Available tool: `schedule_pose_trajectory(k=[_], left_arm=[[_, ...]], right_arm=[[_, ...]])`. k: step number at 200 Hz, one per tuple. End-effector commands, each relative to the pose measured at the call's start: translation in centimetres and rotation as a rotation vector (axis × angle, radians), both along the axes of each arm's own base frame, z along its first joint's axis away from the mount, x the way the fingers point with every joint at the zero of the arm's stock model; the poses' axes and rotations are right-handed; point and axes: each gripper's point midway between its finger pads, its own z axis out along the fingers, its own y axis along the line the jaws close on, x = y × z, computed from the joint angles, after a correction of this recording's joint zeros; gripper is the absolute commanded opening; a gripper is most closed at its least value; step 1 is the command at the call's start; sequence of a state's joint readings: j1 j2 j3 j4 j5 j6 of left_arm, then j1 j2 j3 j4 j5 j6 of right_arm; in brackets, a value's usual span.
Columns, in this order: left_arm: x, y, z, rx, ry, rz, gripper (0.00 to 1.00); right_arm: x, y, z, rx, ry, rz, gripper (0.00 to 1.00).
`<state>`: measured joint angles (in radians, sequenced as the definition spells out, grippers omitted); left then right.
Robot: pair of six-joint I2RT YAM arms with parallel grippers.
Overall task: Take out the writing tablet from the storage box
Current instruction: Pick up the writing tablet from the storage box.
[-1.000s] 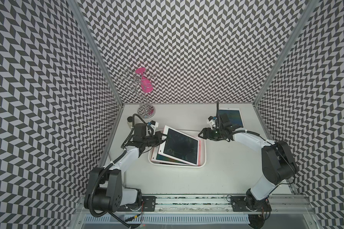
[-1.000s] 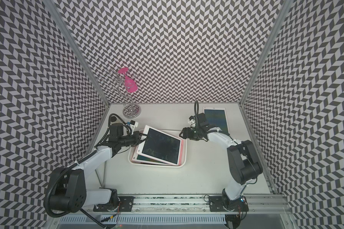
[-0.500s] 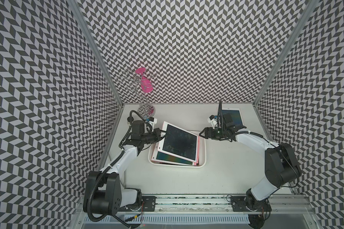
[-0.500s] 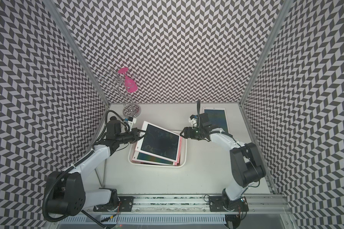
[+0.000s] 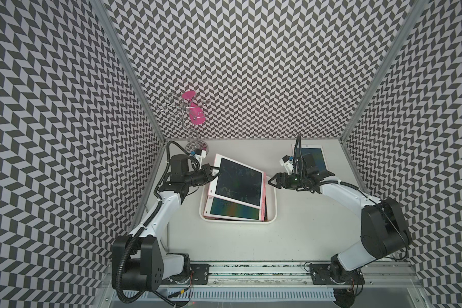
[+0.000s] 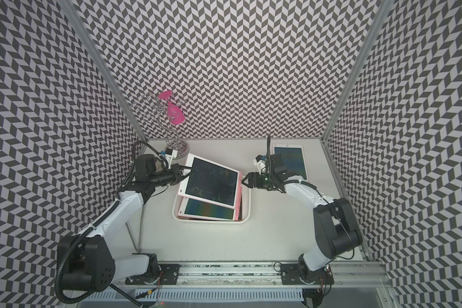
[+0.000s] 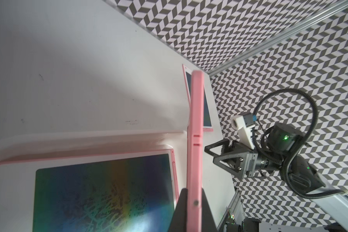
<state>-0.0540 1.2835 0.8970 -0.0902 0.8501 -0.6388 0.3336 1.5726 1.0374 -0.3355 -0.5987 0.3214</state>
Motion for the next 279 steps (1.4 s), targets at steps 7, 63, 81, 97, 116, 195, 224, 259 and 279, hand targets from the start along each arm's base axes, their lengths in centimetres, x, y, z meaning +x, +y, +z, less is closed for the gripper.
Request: schedule_pose_trajectory(k=[7,63,81,97,116,195,224,259,279], left_arm=[[-0.1,-0.6,4.6,-0.07,-0.103,-0.051,0.0],[-0.1,-1.1,4.5,-0.132,-0.093,-0.082,0.0],[0.1,-1.2,4.6,-0.148,-0.094,-0.088,0.0],[0.3,-1.3,4.5,-0.155,-0.092,-0.091,0.0],[0.4,-1.4,4.3,-0.164,-0.088,-0.095,0.0],[0.9,-3.2,3.0,-0.204,-0.059,-0.121,0.0],[1.1,-3.4,2.1,-0.218,-0.037,-0.127,0.0],[1.4,-3.5,0.8,-0.213,-0.011,-0.13,0.0],[1.9,-3.5,-0.1,-0.207,0.006,-0.126,0.0]], right_arm=[[-0.3,0.7,2.4,0.123,-0.065,0.048,0.72],[-1.3,1.1,3.4,0.25,-0.05,0.099,0.72],[-1.3,1.1,3.5,0.266,-0.045,0.099,0.72],[-1.4,1.1,3.5,0.278,-0.042,0.108,0.72],[-1.3,1.3,3.6,0.295,-0.038,0.113,0.72],[-0.8,2.0,4.3,0.347,-0.039,0.135,0.68],[-0.8,2.2,5.0,0.376,-0.045,0.149,0.65],[-1.1,2.4,5.7,0.4,-0.059,0.167,0.56],[-1.1,2.4,5.8,0.41,-0.062,0.173,0.5]])
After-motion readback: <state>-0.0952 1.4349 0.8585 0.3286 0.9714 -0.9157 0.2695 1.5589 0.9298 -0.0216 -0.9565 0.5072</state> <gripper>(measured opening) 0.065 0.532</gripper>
